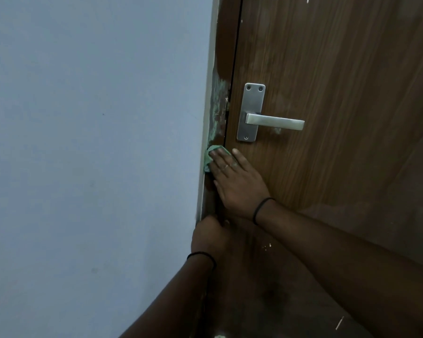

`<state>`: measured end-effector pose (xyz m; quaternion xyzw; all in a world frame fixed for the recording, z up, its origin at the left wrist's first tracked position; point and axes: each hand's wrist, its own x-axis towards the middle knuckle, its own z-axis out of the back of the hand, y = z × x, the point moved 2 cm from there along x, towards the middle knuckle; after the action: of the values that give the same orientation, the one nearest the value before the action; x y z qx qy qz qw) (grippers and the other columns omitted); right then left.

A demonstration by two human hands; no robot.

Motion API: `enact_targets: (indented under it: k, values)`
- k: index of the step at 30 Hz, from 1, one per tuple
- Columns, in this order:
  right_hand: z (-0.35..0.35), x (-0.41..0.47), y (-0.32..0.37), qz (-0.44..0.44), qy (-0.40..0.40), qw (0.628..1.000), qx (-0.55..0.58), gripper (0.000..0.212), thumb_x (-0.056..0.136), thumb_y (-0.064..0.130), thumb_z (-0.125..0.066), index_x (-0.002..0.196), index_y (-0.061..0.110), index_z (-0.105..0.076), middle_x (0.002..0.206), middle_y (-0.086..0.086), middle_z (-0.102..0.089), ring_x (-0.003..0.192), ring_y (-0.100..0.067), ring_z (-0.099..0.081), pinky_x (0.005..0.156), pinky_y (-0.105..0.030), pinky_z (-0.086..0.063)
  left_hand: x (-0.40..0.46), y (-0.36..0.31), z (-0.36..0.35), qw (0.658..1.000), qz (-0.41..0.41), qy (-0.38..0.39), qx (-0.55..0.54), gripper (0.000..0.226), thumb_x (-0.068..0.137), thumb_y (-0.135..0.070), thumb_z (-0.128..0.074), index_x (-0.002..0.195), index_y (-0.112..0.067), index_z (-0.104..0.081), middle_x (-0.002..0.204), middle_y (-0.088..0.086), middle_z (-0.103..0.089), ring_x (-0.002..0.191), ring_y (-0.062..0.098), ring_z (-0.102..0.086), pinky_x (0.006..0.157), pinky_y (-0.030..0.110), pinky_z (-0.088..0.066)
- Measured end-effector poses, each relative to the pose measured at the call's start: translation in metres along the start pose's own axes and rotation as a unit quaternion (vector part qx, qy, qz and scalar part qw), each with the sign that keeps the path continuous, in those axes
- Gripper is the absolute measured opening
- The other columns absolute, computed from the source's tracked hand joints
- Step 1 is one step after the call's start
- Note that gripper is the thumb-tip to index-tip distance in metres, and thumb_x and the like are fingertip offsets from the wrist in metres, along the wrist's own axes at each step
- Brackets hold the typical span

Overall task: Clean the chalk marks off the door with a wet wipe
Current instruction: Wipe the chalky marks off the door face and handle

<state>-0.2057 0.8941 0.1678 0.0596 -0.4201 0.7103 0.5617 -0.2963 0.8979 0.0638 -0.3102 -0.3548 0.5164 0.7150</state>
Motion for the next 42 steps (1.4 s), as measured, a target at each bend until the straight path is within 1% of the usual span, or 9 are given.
enact_targets:
  k: [3, 6, 11, 14, 20, 25, 32, 37, 42]
  values:
    - [0.009, 0.01, -0.005, -0.014, -0.025, 1.0, 0.0, 0.051, 0.101, 0.032, -0.03, 0.146, 0.008, -0.037, 0.157, -0.011, -0.027, 0.148, -0.026, -0.017, 0.122, -0.045, -0.006, 0.0, -0.001, 0.001, 1.0, 0.014, -0.001, 0.002, 0.026, 0.096, -0.03, -0.052, 0.097, -0.007, -0.064, 0.098, 0.013, -0.069, 0.089, 0.03, -0.066, 0.08, 0.036, -0.054]
    - [0.005, 0.007, 0.002, -0.049, -0.016, 0.999, 0.003, 0.055, 0.102, 0.033, -0.028, 0.15, 0.007, -0.027, 0.16, -0.013, -0.016, 0.15, -0.026, -0.007, 0.122, -0.044, -0.002, -0.002, -0.004, -0.003, 1.0, -0.005, 0.002, -0.005, 0.02, 0.096, -0.027, -0.052, 0.09, -0.011, -0.063, 0.095, 0.01, -0.071, 0.076, 0.019, -0.06, 0.067, 0.027, -0.045]
    - [0.015, 0.023, -0.005, -0.056, -0.043, 0.998, 0.005, 0.054, 0.102, 0.032, -0.026, 0.149, 0.005, -0.027, 0.16, -0.014, -0.015, 0.15, -0.027, -0.006, 0.122, -0.043, -0.001, -0.004, -0.001, -0.003, 1.0, -0.001, 0.008, -0.019, 0.021, 0.095, -0.026, -0.053, 0.096, -0.009, -0.064, 0.094, 0.009, -0.07, 0.087, 0.027, -0.066, 0.074, 0.032, -0.052]
    - [0.025, 0.043, -0.011, -0.094, -0.067, 0.993, 0.02, 0.053, 0.102, 0.031, -0.027, 0.148, 0.004, -0.031, 0.159, -0.016, -0.017, 0.149, -0.028, -0.009, 0.122, -0.044, -0.004, -0.003, 0.001, -0.002, 1.0, 0.013, 0.003, -0.013, 0.019, 0.096, -0.027, -0.053, 0.094, -0.01, -0.062, 0.097, 0.009, -0.069, 0.08, 0.023, -0.06, 0.071, 0.03, -0.048]
    - [0.004, 0.003, 0.007, -0.064, 0.001, 0.998, 0.025, 0.058, 0.103, 0.032, -0.02, 0.153, 0.006, -0.008, 0.162, -0.012, -0.005, 0.15, -0.025, 0.002, 0.122, -0.042, 0.002, -0.008, 0.001, 0.003, 1.0, 0.02, 0.013, -0.005, 0.021, 0.096, -0.028, -0.052, 0.091, -0.011, -0.064, 0.096, 0.009, -0.07, 0.086, 0.027, -0.064, 0.075, 0.032, -0.051]
    - [0.032, 0.051, -0.009, -0.118, -0.072, 0.989, 0.045, 0.053, 0.102, 0.025, -0.023, 0.149, 0.001, -0.023, 0.16, -0.018, -0.01, 0.15, -0.03, -0.004, 0.122, -0.044, -0.002, -0.005, 0.003, 0.008, 1.0, 0.003, 0.009, 0.002, 0.019, 0.097, -0.027, -0.051, 0.085, -0.015, -0.061, 0.086, 0.005, -0.066, 0.079, 0.021, -0.062, 0.074, 0.031, -0.053]
    - [0.041, 0.083, -0.012, -0.184, -0.1, 0.974, 0.083, 0.056, 0.099, 0.018, -0.021, 0.151, 0.001, -0.012, 0.16, -0.02, 0.001, 0.149, -0.032, 0.006, 0.122, -0.042, 0.003, -0.005, 0.006, -0.001, 1.0, -0.006, 0.028, 0.007, 0.022, 0.097, -0.03, -0.049, 0.096, -0.015, -0.065, 0.096, 0.004, -0.07, 0.09, 0.024, -0.066, 0.084, 0.037, -0.056]
    - [0.049, 0.1, -0.017, -0.215, -0.099, 0.966, 0.105, 0.056, 0.1, 0.016, -0.018, 0.152, 0.004, -0.003, 0.161, -0.015, 0.005, 0.149, -0.03, 0.009, 0.122, -0.041, 0.005, -0.005, 0.012, -0.002, 0.998, -0.023, 0.049, 0.039, 0.024, 0.098, -0.019, -0.044, 0.111, -0.016, -0.065, 0.11, 0.005, -0.069, 0.099, 0.023, -0.065, 0.087, 0.031, -0.053]
    - [0.057, 0.104, -0.019, -0.228, -0.104, 0.956, 0.151, 0.053, 0.101, 0.013, -0.024, 0.153, 0.008, -0.013, 0.162, -0.012, 0.003, 0.15, -0.027, 0.006, 0.122, -0.041, 0.004, -0.008, 0.016, 0.002, 0.997, -0.025, 0.052, 0.051, 0.03, 0.098, -0.016, -0.044, 0.123, -0.017, -0.061, 0.12, 0.005, -0.066, 0.108, 0.023, -0.063, 0.093, 0.031, -0.049]
